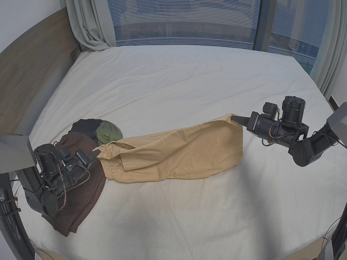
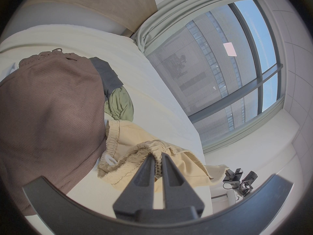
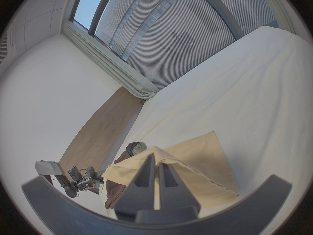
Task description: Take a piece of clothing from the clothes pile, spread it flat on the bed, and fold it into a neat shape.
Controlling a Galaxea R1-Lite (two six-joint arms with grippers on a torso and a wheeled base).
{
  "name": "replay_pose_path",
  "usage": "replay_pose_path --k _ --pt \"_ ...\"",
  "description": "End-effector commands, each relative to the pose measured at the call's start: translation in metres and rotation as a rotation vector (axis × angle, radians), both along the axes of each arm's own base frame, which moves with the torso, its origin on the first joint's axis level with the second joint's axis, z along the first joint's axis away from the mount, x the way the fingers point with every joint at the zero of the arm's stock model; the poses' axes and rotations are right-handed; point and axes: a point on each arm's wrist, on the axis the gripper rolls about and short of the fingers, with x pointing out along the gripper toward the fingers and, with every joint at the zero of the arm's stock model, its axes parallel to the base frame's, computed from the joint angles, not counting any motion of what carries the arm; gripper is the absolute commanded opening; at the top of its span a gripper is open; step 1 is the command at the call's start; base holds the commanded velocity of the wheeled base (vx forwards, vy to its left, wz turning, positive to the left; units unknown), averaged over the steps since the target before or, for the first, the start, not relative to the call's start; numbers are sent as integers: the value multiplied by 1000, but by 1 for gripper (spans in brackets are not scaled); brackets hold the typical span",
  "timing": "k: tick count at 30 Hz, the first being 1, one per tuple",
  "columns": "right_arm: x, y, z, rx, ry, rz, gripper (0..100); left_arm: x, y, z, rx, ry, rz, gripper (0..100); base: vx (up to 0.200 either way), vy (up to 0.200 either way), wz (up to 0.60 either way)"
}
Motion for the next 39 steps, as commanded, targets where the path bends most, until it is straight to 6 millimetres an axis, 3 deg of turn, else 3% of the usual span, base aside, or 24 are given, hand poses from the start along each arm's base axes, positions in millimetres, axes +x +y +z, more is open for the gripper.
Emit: replay_pose_path --k 1,18,32,33,39 --pt "21 3 -15 -8 27 -17 0 10 -2 -11 0 14 5 0 0 0 0" --pt "65 12 -40 -15 46 -45 0 47 -3 -35 4 -6 26 0 0 0 0" --pt "84 13 -55 0 34 -59 0 55 0 -40 2 -12 36 0 0 0 0" --pt "85 13 -55 1 31 -58 100 55 0 -40 1 -11 36 100 0 0 0" --pt "92 15 -56 -1 6 -98 100 58 2 -38 4 -26 66 100 0 0 0"
